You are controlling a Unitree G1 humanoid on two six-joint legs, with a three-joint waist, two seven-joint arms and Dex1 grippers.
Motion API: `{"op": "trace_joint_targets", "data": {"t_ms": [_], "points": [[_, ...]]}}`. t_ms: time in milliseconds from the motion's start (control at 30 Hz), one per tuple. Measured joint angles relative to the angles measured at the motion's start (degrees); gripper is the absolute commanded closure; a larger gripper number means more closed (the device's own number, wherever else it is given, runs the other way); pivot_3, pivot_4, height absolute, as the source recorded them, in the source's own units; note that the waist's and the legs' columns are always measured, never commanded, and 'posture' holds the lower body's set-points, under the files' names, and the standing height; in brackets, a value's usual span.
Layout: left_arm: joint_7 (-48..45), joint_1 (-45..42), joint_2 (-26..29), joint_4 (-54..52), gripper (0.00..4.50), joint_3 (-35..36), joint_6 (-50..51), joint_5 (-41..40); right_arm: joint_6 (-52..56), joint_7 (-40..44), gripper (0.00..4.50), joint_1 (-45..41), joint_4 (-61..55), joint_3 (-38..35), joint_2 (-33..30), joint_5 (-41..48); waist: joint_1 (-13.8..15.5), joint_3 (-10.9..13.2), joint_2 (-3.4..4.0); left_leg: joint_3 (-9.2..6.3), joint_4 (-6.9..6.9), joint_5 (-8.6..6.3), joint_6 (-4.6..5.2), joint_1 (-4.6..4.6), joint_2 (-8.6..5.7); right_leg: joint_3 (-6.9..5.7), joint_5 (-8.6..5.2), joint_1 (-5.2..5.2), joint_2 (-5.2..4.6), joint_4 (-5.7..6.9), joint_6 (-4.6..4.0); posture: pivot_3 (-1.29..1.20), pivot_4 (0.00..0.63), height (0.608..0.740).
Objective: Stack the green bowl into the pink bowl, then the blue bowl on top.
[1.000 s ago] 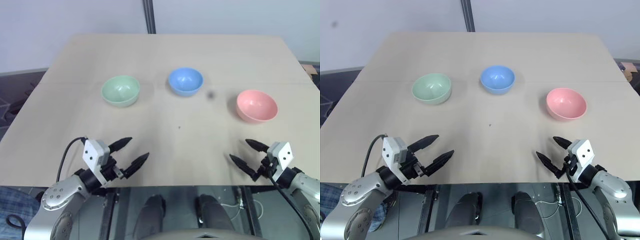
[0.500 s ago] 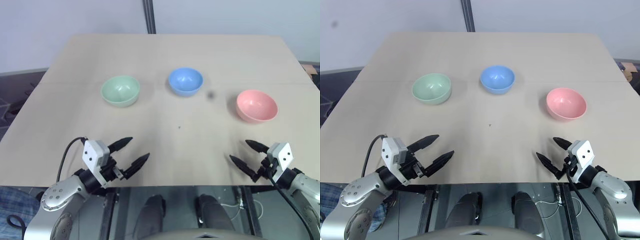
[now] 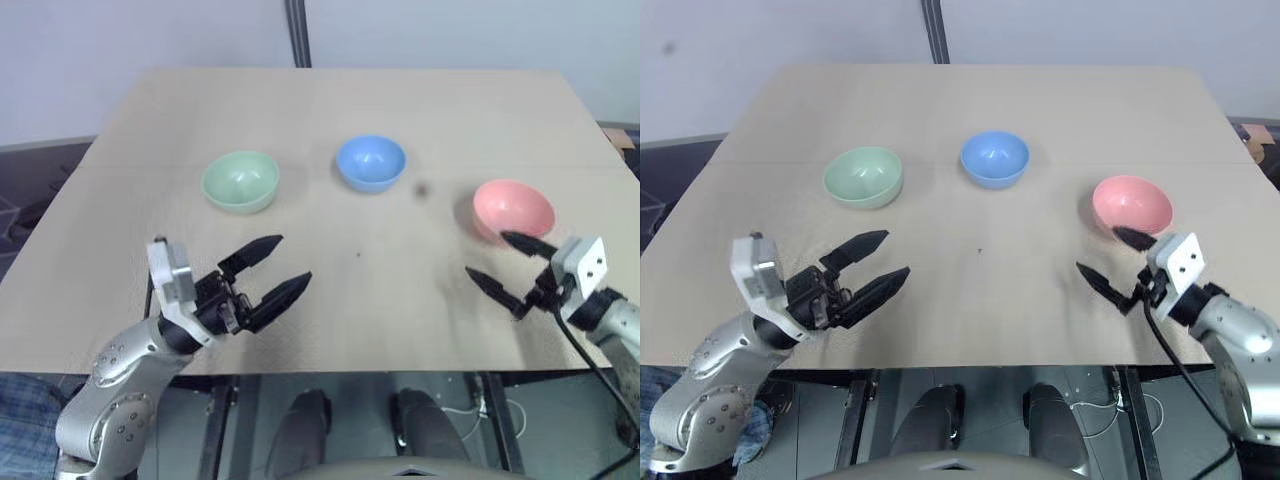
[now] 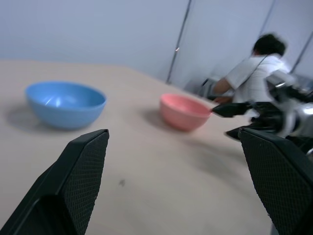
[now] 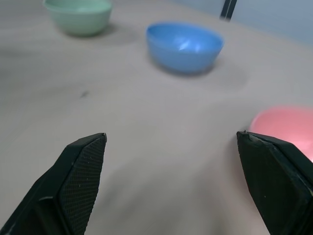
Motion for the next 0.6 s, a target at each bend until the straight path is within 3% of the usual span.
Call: {"op": "trace_joint_targets", "data": {"t_ms": [100, 233, 500, 533, 567, 600], "points": [[-0.15, -1.33, 0.91, -0.02, 0.00, -0.08, 0.59, -1.10, 3.96, -2.82, 0.04, -6.44, 2.55, 1.28, -4.78, -4.69, 0.08, -0.01, -0.02, -0.02, -0.02, 0.00, 0.00, -0.01, -0.02, -0.01, 0.00, 0.00, 0.00, -0.02, -0.01, 0.00, 0.150, 0.740], [-0.21, -3.26, 0.89, 0.02, 0.00, -0.87, 1.13, -1.45, 7.68, -5.99, 0.04, -11.38, 7.51, 5.92, -5.73, -10.70, 0.22, 0.01, -0.04, -0.05, -0.03, -0.01, 0.02, -0.08, -0.04, -0.03, 0.00, -0.03, -0.02, -0.03, -0.01, 0.00, 0.150, 0.740], [-1.08, -4.47, 0.66, 1.10, 0.00, -1.93, 1.11, -0.88, 18.69, -4.12, 0.04, -18.63, 12.78, 15.88, -10.93, -18.43, 0.10, 0.02, -0.03, -0.05, -0.01, -0.02, 0.03, -0.06, -0.04, -0.03, 0.00, -0.03, -0.03, -0.03, -0.01, 0.00, 0.150, 0.740], [-1.14, -4.60, 0.51, 1.12, 0.00, -2.24, 1.09, -0.82, 20.58, -3.52, 0.53, -19.57, 13.13, 16.87, -11.08, -18.77, 0.09, 0.02, -0.03, -0.06, -0.01, -0.02, 0.03, -0.07, -0.04, -0.04, 0.00, -0.03, -0.02, -0.03, -0.01, 0.00, 0.150, 0.740], [-1.16, -4.61, 0.46, 1.14, 0.00, -2.40, 1.09, -0.77, 21.28, -3.12, 0.69, -20.07, 13.39, 17.65, -11.27, -19.01, 0.09, 0.02, -0.03, -0.06, -0.01, -0.02, 0.03, -0.06, -0.04, -0.04, 0.00, -0.03, -0.02, -0.03, -0.01, 0.00, 0.150, 0.740], [-1.18, -4.64, 0.39, 1.14, 0.00, -2.53, 1.08, -0.62, 21.99, -2.45, 1.26, -20.61, 13.77, 18.68, -11.55, -19.44, 0.10, 0.02, -0.03, -0.07, -0.02, -0.02, 0.03, -0.07, -0.04, -0.05, 0.00, -0.04, -0.02, -0.04, -0.01, 0.00, 0.150, 0.740]]}}
